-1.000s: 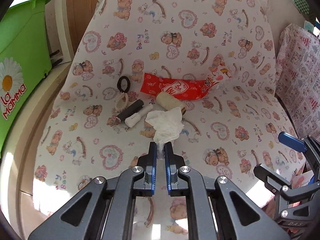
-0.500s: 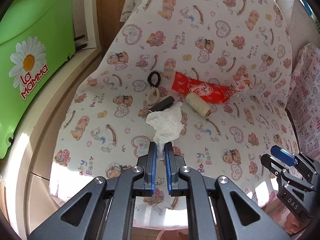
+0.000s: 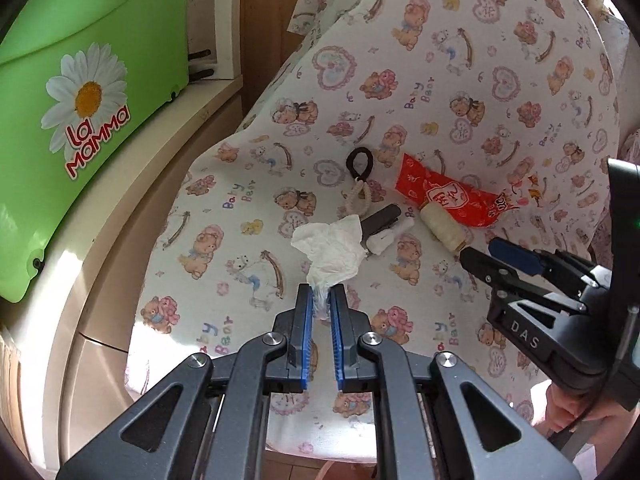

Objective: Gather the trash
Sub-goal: 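Grasp the white tissue with the left tool while the right tool grasps the cream twine spool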

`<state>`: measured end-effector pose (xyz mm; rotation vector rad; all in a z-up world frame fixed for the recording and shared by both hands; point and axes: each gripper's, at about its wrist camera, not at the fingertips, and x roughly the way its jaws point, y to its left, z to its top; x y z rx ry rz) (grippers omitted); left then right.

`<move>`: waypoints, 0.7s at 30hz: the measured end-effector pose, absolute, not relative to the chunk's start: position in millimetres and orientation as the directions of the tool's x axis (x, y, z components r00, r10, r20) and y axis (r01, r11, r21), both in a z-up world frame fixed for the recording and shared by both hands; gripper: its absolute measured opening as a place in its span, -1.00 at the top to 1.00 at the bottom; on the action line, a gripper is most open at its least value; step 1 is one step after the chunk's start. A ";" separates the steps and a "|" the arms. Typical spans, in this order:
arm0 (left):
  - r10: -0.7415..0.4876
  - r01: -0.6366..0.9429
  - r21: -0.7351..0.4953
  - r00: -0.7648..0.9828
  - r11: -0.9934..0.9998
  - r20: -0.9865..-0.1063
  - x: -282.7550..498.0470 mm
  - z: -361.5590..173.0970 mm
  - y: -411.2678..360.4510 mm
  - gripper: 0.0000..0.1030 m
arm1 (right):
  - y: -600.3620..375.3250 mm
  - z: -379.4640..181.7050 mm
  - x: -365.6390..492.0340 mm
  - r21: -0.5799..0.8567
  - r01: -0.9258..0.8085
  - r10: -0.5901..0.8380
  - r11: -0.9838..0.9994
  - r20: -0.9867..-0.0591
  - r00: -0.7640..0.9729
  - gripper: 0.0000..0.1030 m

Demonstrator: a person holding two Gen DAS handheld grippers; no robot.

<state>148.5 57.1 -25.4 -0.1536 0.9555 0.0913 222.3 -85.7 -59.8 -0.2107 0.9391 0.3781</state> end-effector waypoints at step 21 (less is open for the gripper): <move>0.033 -0.137 -0.056 0.573 0.989 -0.819 148.1 -23.6 55.4 0.83 | -116.4 -66.3 182.5 0.057 -0.360 0.245 0.931 -0.830 0.501 0.50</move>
